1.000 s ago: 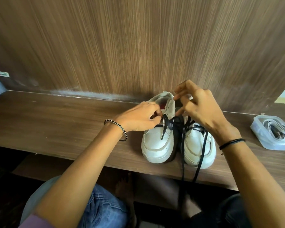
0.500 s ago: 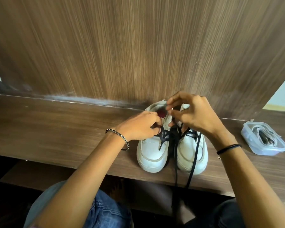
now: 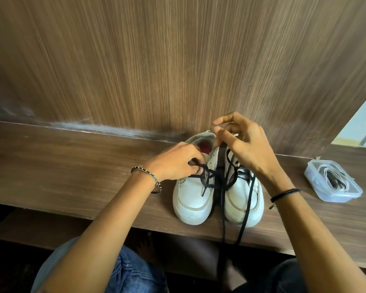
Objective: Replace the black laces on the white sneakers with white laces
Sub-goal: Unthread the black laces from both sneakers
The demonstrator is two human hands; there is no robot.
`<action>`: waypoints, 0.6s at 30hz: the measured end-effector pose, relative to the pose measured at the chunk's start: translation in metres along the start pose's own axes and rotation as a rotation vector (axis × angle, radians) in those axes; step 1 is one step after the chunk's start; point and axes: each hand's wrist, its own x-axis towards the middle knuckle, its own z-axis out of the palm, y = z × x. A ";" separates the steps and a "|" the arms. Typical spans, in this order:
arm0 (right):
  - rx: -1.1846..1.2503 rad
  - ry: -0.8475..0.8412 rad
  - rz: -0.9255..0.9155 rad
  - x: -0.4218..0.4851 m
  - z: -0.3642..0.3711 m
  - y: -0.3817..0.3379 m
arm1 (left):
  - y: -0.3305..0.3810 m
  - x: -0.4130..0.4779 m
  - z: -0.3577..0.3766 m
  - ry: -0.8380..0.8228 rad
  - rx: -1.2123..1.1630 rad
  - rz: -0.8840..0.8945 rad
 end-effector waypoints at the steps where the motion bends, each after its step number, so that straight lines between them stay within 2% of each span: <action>1: 0.035 -0.023 0.011 0.000 0.000 -0.001 | 0.000 0.000 0.000 -0.002 -0.001 -0.004; 4: 0.007 -0.007 0.061 0.000 0.003 0.001 | 0.001 -0.001 0.000 -0.009 0.005 -0.005; 7: -0.232 0.067 0.123 0.003 0.009 0.013 | 0.004 -0.002 -0.001 -0.005 0.032 0.004; 12: -0.510 -0.005 0.265 0.004 0.019 0.017 | 0.006 -0.004 0.000 0.060 0.028 0.027; 18: -0.431 -0.042 0.249 0.007 0.015 0.020 | -0.001 -0.003 -0.003 0.110 -0.023 -0.005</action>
